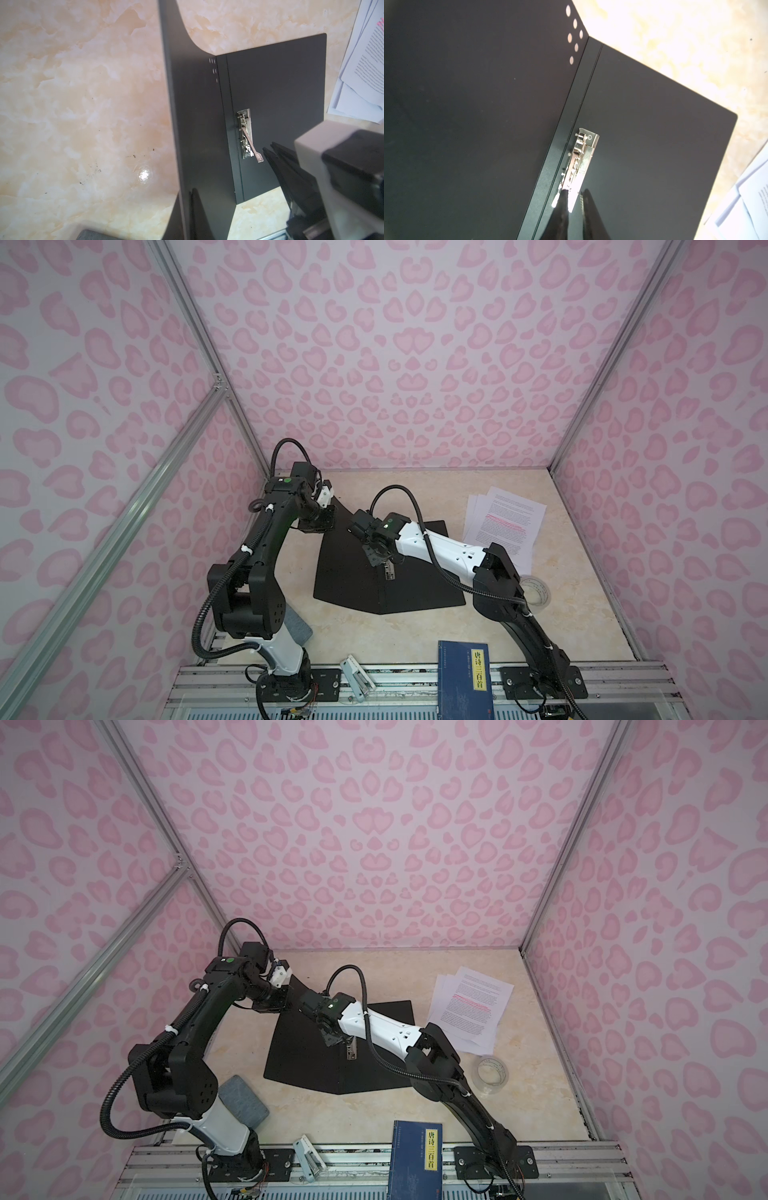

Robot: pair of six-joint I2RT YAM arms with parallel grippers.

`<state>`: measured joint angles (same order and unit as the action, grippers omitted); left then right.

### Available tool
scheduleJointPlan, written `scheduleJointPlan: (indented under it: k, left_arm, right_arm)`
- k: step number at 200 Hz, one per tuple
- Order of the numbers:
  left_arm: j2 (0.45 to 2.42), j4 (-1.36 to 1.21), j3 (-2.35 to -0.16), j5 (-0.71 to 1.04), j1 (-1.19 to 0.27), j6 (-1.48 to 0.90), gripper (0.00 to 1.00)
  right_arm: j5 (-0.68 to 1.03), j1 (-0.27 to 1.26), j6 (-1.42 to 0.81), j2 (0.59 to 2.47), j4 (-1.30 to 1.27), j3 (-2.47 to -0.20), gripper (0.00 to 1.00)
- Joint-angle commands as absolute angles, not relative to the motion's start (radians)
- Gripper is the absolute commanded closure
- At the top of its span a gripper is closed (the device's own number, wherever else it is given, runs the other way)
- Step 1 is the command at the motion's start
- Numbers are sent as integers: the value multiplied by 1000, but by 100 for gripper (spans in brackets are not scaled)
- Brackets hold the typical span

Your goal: Put the files into the folder

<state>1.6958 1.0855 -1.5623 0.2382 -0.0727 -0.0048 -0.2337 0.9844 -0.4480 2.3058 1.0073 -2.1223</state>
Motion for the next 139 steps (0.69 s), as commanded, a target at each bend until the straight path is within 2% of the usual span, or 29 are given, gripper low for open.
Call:
scheduleJointPlan:
  k: [1, 23, 40, 64, 90, 113, 139]
  left_arm:
    - [1714, 1095, -1571, 198, -71, -8, 97]
    - [1731, 1077, -1574, 199, -65, -8, 97]
    - [1747, 1064, -1580, 194, -56, -5, 97]
    - [1768, 1048, -1578, 194, -41, 8, 97]
    - [1785, 1032, -1555, 196, -13, 2, 97]
    - [1788, 1018, -1536, 212, 14, -8, 96]
    - [1789, 1025, -1532, 232, 35, 0, 97]
  right_arm:
    - [-300, 972, -433, 2247, 1006, -2089, 84]
    - [-276, 957, -455, 2122, 920, -1935, 85]
    - [-85, 931, -440, 2044, 831, -1790, 86]
    - [62, 924, -422, 1964, 685, -1600, 85]
    - [133, 907, -419, 1967, 640, -1547, 85]
    - [307, 877, -414, 1995, 538, -1514, 84]
    - [355, 868, -401, 2052, 537, -1560, 84]
